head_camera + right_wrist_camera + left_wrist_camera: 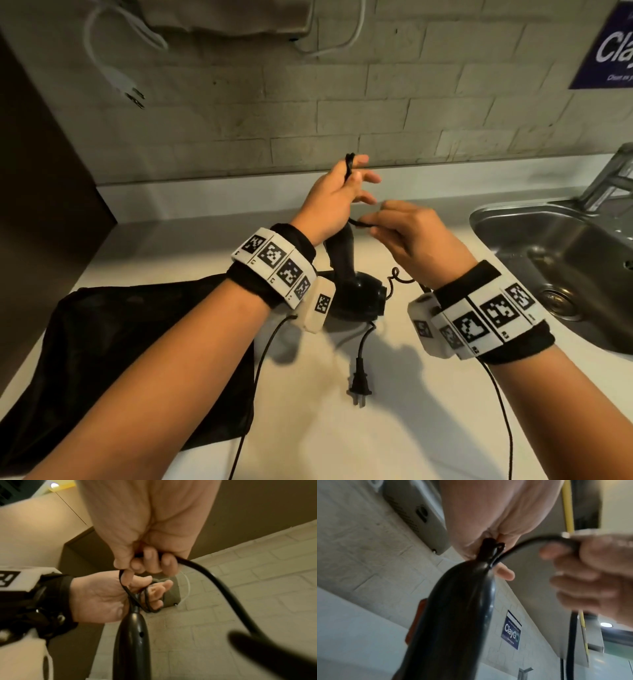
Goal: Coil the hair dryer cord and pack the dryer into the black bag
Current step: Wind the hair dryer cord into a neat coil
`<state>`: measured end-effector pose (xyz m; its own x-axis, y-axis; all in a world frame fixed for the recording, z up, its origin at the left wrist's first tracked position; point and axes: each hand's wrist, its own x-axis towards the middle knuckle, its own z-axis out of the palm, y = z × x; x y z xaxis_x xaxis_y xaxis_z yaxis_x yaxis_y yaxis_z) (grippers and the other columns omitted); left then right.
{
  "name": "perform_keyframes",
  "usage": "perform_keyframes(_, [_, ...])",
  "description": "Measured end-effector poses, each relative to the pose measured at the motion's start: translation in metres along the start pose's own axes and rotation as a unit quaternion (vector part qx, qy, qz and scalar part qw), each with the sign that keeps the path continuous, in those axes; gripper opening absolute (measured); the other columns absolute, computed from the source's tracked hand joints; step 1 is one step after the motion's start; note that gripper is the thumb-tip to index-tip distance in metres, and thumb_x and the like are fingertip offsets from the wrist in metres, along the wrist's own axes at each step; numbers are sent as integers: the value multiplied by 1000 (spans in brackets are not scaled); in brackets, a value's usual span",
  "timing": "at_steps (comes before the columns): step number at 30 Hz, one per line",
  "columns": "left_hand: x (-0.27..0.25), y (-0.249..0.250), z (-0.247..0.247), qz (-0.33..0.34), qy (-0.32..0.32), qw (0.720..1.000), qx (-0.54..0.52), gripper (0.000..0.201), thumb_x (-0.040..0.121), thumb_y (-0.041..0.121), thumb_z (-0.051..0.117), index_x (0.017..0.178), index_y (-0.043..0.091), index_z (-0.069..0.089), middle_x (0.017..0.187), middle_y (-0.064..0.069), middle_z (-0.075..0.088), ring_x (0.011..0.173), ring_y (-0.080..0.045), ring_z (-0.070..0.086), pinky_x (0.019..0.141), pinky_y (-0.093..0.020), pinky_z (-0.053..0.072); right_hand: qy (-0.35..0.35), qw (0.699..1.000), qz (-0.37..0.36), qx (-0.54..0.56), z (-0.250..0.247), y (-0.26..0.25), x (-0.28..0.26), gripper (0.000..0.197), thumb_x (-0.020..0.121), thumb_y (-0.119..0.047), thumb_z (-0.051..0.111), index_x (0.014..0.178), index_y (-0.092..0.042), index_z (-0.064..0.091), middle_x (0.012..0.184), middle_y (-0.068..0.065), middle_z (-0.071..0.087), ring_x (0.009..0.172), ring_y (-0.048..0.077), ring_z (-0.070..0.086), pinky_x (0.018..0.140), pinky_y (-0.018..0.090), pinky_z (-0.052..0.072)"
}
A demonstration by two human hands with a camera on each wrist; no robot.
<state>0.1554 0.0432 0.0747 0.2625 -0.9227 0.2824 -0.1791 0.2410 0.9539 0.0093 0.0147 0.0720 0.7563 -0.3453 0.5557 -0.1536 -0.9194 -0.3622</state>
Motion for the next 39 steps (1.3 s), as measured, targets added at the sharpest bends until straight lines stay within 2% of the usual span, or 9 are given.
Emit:
perform_keyframes(3, [-5, 14, -7, -13, -22, 999, 28, 43, 101, 28, 19, 95, 11, 59, 66, 11, 65, 57, -1, 58, 57, -9, 44, 70, 997, -27, 17, -3, -7, 24, 21, 84, -5, 50, 93, 1, 68, 85, -3, 49, 77, -3, 41, 73, -7, 30])
perform_keyframes(6, [-7, 19, -8, -24, -88, 995, 35, 64, 99, 39, 14, 59, 12, 56, 41, 4, 52, 39, -8, 49, 54, -18, 45, 123, 992, -5, 1, -9, 1, 43, 18, 84, -7, 51, 91, 1, 65, 75, 8, 51, 67, 5, 44, 64, 0, 34])
perform_keyframes(9, [-8, 14, -7, -49, -91, 995, 2, 58, 99, 40, 25, 69, 1, 57, 31, 5, 38, 29, -7, 34, 56, -26, 44, 122, 987, 91, 57, -8, 13, 50, 18, 87, -14, 53, 95, 0, 59, 86, 8, 58, 70, 15, 53, 61, 7, 40])
perform_keyframes(12, [-9, 7, -10, -66, -69, 994, -51, 55, 99, 37, 25, 71, 5, 60, 27, 5, 32, 25, -5, 27, 47, -21, 39, 30, 986, 144, 72, -3, 18, 45, 24, 94, -17, 44, 83, -1, 59, 66, 5, 55, 56, 4, 49, 59, 27, 39])
perform_keyframes(18, [-8, -1, -23, -81, 16, 988, -133, 45, 97, 25, 33, 63, 8, 58, 33, 6, 38, 28, -5, 27, 43, -19, 32, -16, 931, 206, 301, 3, 16, 32, 26, 95, -5, 34, 86, -17, 55, 55, -14, 59, 40, -1, 36, 41, 14, 30])
perform_keyframes(24, [-7, 6, -29, -122, -60, 980, -144, 41, 99, 24, 29, 80, 8, 61, 47, 9, 46, 38, -3, 36, 49, -19, 39, 56, 944, 198, 259, 2, 13, 33, 24, 93, -2, 39, 101, 1, 62, 46, -20, 59, 45, -10, 51, 49, 4, 39])
perform_keyframes(29, [-10, 14, -23, -106, -46, 991, -61, 34, 96, 26, 41, 65, 16, 50, 36, 12, 28, 32, -2, 24, 41, -16, 29, 82, 960, 159, 213, 6, 9, 36, 23, 92, -3, 44, 99, -1, 65, 72, -3, 61, 51, -13, 52, 55, 3, 38])
perform_keyframes(35, [-4, 10, -27, -132, 15, 963, -233, 34, 98, 30, 35, 70, 15, 47, 32, 10, 25, 27, -4, 23, 37, -15, 29, -3, 941, 242, 234, 29, 24, 7, 18, 93, -5, 40, 83, -15, 52, 60, -4, 49, 41, -3, 43, 47, 9, 35])
perform_keyframes(39, [-2, 4, -28, -130, 40, 946, -295, 32, 98, 29, 33, 80, 12, 54, 34, 8, 30, 29, -5, 27, 40, -15, 34, -29, 935, 287, 208, 36, 32, -11, 13, 92, -12, 45, 82, -13, 53, 61, -4, 49, 52, 2, 46, 54, 14, 39])
